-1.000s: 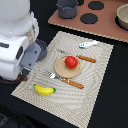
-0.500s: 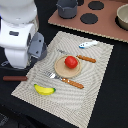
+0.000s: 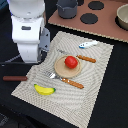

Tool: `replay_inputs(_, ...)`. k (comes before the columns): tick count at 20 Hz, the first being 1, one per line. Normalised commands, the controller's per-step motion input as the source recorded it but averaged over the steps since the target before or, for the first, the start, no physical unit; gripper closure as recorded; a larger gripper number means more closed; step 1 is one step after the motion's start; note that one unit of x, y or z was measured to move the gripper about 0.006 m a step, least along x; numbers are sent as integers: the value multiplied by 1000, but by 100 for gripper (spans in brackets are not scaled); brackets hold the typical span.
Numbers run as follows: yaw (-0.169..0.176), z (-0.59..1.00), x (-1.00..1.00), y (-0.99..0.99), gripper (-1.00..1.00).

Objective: Interact with the objects in diverse but meaningful ways.

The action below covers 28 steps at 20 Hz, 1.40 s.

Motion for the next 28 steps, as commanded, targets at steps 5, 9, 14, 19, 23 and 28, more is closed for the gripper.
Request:
replay_inputs(5,38,-303,-534,293,-100)
replay_inputs(9,36,-330,-530,271,-100)
replay_inputs(14,33,-370,-457,221,-100)
replay_inputs(19,35,-290,-385,234,-100)
replay_inputs(23,40,-223,-326,209,-100)
replay_inputs(28,39,-206,-291,189,-100)
